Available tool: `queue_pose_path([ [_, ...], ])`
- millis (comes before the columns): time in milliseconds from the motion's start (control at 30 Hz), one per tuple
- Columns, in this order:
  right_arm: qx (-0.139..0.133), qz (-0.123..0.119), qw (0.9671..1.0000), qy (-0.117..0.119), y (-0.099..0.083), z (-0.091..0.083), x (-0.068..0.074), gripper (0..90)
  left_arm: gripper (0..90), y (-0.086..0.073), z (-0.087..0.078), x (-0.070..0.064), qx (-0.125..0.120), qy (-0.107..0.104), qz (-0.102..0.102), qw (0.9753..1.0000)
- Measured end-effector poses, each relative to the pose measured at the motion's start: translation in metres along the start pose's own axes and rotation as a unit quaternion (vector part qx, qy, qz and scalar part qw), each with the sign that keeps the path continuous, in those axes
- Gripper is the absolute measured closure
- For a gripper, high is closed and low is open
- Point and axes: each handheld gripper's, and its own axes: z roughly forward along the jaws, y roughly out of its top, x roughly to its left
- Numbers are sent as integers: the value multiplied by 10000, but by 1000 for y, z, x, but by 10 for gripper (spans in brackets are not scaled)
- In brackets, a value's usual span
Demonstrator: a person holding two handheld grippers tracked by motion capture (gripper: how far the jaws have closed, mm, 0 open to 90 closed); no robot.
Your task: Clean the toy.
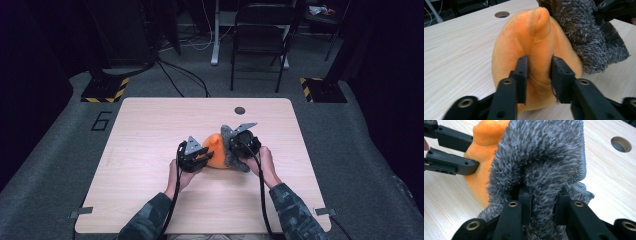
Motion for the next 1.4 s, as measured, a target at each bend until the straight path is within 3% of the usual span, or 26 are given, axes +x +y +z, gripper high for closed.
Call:
queue_pose_path([
  [200,56,97,9999,-9,-5,4,-5,736,516,-1,-4,11,123,-143,-53,9998],
  [267,44,91,9999,-33,-6,5,-7,736,476,-5,-5,17,175,-136,48,9997],
  [300,66,113,9999,-17,-6,5,-9,737,470,-8,-5,22,203,-139,23,9997],
  [367,88,155,9998,-24,-7,6,-11,738,450,-15,-5,35,284,-324,-293,9986],
  [433,90,200,9998,-8,-8,7,-14,738,441,-20,-5,41,313,-429,-474,9975],
  [600,97,255,9996,11,-10,7,-17,738,486,-22,0,39,324,-612,-407,9968],
  [667,70,241,9997,-11,-10,8,-17,738,567,-23,4,34,419,-552,-308,9971],
  [900,136,314,9994,-10,-11,5,-22,736,803,-21,4,28,253,-364,-227,9988],
  [1167,17,413,9990,-169,-7,-7,-29,735,832,-6,-4,16,5,-54,-26,10000],
  [1333,-144,445,9988,-156,0,-22,-30,734,838,7,-14,9,-166,133,212,9995],
  [1400,-219,354,9990,-151,4,-28,-28,734,838,12,-17,6,-192,212,392,9988],
])
